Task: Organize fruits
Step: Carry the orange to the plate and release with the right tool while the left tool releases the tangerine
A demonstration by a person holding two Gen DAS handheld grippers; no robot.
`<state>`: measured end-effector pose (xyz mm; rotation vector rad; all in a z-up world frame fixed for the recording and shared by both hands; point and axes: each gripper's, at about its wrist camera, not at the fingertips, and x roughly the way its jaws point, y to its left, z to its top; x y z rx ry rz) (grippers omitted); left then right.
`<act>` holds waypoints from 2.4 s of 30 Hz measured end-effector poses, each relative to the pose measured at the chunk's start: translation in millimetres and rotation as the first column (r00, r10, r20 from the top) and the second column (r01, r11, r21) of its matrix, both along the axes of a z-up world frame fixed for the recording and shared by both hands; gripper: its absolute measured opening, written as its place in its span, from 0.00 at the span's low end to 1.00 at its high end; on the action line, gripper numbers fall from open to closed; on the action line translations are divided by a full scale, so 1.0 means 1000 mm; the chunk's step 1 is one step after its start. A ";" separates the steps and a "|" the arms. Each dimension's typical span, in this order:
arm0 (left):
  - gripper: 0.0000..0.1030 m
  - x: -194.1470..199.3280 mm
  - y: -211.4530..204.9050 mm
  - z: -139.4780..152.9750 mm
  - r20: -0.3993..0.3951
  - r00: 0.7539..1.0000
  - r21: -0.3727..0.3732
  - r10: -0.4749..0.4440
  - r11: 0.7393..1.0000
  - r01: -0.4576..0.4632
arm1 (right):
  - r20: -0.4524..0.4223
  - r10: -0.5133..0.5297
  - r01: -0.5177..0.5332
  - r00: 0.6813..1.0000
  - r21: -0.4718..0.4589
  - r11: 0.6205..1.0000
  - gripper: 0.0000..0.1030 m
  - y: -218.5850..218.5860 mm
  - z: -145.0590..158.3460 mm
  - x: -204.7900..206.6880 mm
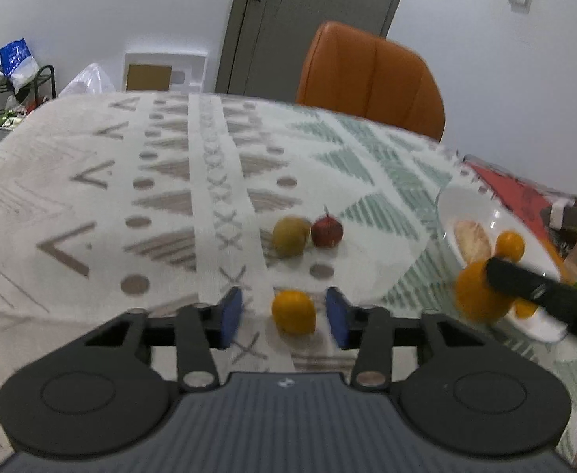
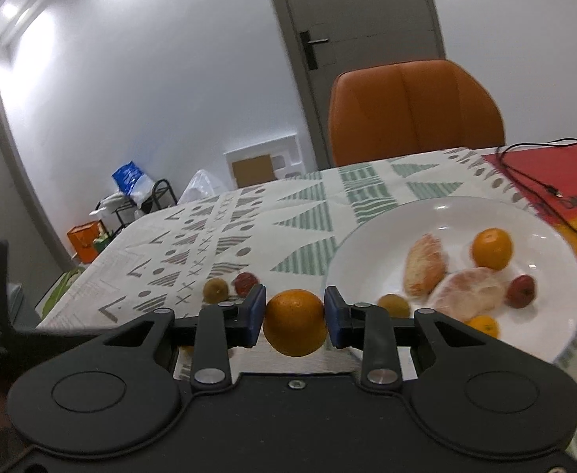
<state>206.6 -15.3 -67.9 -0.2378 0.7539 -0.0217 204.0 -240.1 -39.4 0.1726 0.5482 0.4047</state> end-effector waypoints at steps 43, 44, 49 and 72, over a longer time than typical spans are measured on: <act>0.21 0.017 -0.095 0.044 0.142 0.969 0.001 -0.200 0.979 0.202 | -0.002 -0.217 0.217 0.976 0.028 0.976 0.37 -0.098 -0.003 -0.031; 0.21 0.018 -0.097 0.045 0.145 0.968 0.002 -0.205 0.978 0.207 | -0.001 -0.218 0.218 0.976 0.029 0.976 0.37 -0.099 -0.002 -0.031; 0.21 0.022 -0.106 0.049 0.153 0.963 0.007 -0.223 0.974 0.225 | 0.001 -0.218 0.218 0.976 0.033 0.975 0.50 -0.100 -0.003 -0.032; 0.67 0.005 -0.059 0.053 0.155 0.981 0.057 -0.119 0.992 0.111 | -0.008 -0.150 0.150 0.989 0.053 0.987 0.74 -0.067 -0.004 -0.024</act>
